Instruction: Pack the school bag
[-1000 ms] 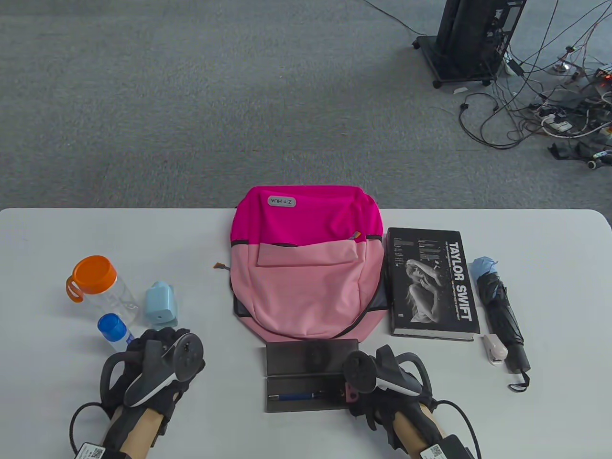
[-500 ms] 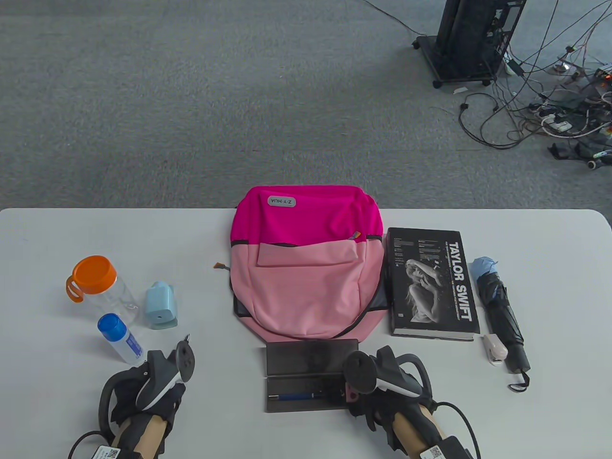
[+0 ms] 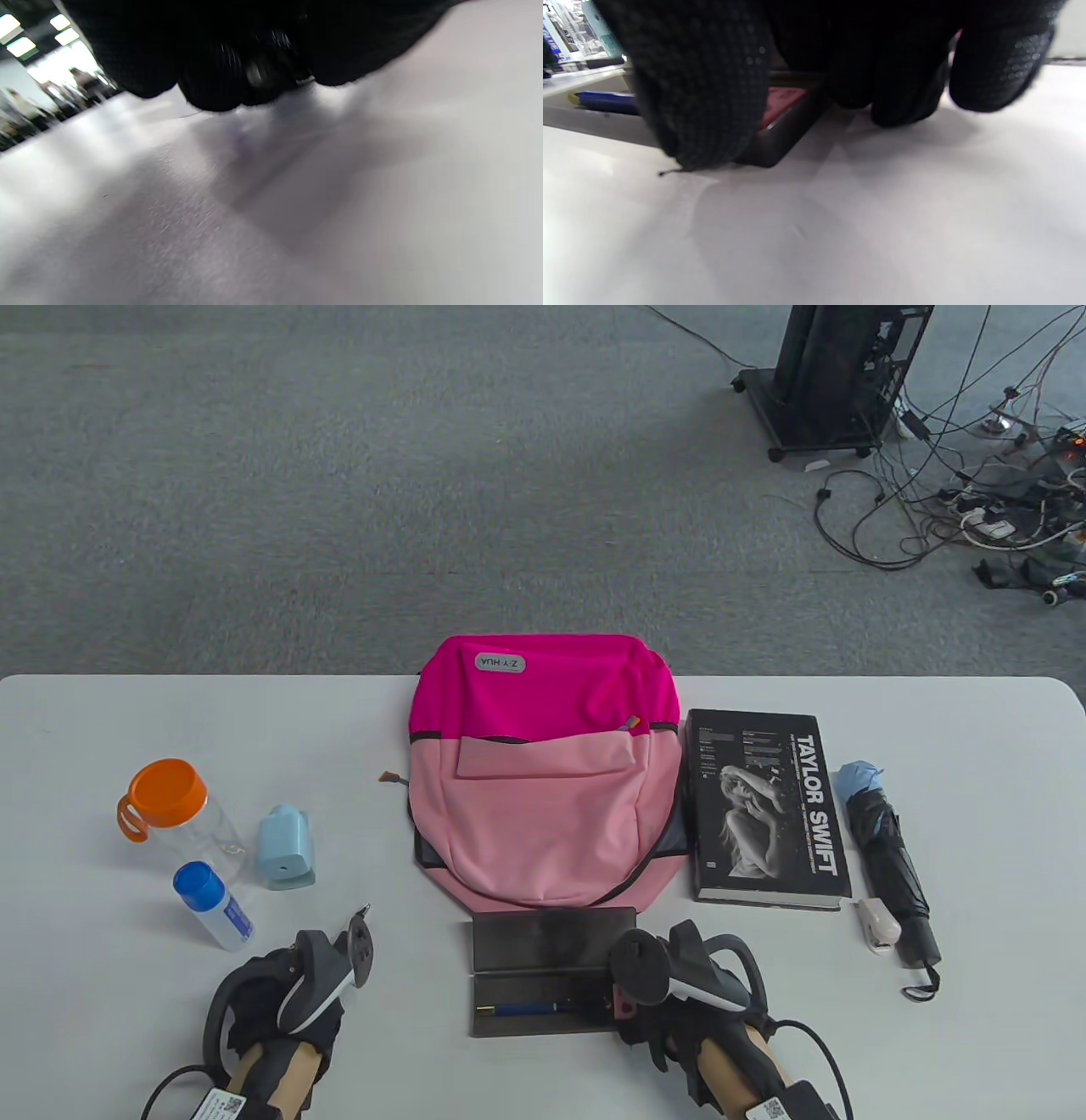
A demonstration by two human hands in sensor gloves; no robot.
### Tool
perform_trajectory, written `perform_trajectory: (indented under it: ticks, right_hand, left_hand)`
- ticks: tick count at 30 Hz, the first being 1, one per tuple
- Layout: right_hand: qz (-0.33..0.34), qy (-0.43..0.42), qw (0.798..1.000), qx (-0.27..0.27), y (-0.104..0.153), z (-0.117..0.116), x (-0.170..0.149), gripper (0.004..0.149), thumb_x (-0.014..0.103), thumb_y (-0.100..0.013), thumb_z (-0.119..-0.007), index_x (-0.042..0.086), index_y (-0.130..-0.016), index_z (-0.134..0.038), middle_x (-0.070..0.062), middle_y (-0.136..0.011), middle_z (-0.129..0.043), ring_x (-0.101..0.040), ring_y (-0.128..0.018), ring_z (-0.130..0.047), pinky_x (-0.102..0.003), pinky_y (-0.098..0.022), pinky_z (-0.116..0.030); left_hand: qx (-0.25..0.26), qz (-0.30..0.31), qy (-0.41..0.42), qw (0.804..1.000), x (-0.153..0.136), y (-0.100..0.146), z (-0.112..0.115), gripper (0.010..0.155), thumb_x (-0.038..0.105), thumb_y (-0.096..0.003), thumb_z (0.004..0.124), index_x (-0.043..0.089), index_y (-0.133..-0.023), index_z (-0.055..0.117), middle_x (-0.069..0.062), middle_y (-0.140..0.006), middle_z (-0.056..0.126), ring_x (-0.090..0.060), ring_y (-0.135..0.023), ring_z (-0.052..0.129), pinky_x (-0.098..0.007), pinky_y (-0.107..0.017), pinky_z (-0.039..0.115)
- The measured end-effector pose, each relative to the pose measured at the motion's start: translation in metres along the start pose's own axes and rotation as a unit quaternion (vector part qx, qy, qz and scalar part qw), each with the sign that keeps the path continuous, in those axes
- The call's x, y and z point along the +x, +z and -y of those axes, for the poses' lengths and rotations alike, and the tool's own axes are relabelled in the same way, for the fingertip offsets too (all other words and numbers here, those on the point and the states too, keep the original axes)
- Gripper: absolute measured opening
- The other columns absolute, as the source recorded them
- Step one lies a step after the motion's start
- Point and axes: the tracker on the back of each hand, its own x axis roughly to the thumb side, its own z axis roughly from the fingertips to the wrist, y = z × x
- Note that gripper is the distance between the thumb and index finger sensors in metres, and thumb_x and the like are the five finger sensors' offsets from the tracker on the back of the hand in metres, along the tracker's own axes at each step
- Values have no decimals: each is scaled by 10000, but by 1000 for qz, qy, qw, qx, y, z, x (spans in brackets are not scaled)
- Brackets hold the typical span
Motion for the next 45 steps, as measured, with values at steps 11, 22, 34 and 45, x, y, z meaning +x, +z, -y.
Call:
perform_trajectory:
  ticks: [11, 22, 34, 45]
  right_hand:
    - [-4, -5, 1000, 4, 0, 0, -1, 855, 389, -299, -1000, 88, -1027, -668, -283, -946, -802, -441, -737, -932, -660, -526, -831]
    - [-7, -7, 1000, 2, 1, 0, -1, 853, 386, -303, -996, 91, -1030, -661, -285, -949, -799, -444, -744, -926, -661, -528, -829]
    - [-9, -8, 1000, 4, 1, 0, 0, 852, 385, -304, -996, 93, -1031, -660, -287, -952, -797, -443, -748, -924, -664, -529, -827]
    - [-9, -8, 1000, 3, 1, 1, 0, 851, 385, -302, -997, 95, -1029, -663, -283, -949, -802, -441, -746, -926, -664, -529, -829]
  left_hand:
    - [125, 196, 78, 970, 22, 51, -96, 530, 258, -429, 824, 179, -953, 822, -103, -889, 990, -308, -690, 1057, -544, -581, 911]
    - [154, 347, 29, 925, 115, 62, -74, 509, 321, -394, 919, 228, -889, 850, -40, -833, 1047, -258, -670, 1110, -502, -555, 951]
    - [181, 348, 34, 919, 143, 57, -56, 451, 365, -379, 985, 284, -817, 915, -3, -800, 1083, -248, -674, 1116, -483, -540, 955]
    - [238, 267, 87, 930, 118, 49, -70, 577, 397, -375, 975, 262, -920, 845, -36, -909, 986, -290, -750, 1031, -506, -585, 895]
